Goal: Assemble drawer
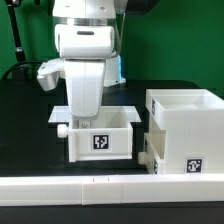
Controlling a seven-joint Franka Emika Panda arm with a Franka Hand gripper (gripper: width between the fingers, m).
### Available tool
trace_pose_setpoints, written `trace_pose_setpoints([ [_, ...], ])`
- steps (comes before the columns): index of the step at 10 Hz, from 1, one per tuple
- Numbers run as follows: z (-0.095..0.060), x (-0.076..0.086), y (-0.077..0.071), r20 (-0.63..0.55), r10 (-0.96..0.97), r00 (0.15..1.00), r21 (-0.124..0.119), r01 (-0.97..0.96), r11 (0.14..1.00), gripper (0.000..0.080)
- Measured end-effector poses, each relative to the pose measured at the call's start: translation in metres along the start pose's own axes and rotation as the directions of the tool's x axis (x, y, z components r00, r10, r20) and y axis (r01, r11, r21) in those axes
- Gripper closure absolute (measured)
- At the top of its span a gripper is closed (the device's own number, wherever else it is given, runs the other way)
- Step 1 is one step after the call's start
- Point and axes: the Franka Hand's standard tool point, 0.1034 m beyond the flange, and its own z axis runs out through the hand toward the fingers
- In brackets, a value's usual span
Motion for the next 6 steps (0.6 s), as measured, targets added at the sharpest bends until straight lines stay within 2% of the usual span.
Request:
trace_pose_setpoints([
  [3,-0.004,0.023,0.008,-0.003,0.007,1.0,-0.004,-0.007,1.0,0.0757],
  [6,0.005,0.032,0.004,-0.01,0.01,1.0,0.007,-0.01,1.0,0.0757],
])
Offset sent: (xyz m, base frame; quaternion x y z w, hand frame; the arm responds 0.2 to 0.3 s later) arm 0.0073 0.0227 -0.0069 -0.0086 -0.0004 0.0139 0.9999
